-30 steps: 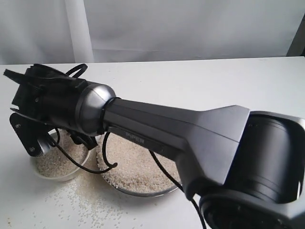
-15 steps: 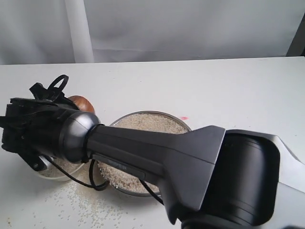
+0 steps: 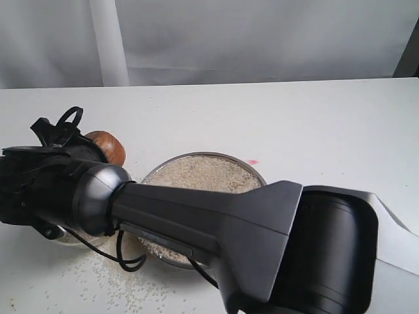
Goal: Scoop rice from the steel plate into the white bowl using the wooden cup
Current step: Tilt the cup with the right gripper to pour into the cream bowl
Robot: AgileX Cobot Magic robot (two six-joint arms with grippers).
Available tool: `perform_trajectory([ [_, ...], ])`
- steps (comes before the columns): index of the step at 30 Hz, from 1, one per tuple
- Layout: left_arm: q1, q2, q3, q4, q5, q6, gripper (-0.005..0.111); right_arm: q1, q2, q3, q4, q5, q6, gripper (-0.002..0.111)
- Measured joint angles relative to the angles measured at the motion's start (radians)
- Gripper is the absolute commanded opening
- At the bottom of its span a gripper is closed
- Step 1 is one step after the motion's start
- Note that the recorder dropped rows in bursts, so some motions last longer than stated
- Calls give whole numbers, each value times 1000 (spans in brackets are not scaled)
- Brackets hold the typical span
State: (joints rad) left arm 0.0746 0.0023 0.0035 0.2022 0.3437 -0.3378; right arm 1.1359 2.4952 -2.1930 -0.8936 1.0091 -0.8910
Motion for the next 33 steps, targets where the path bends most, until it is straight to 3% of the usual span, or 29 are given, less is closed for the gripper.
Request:
perform_trajectory([
  [33, 0, 0, 0, 0, 0, 0, 0, 62, 1, 69, -256, -5, -70, 0],
])
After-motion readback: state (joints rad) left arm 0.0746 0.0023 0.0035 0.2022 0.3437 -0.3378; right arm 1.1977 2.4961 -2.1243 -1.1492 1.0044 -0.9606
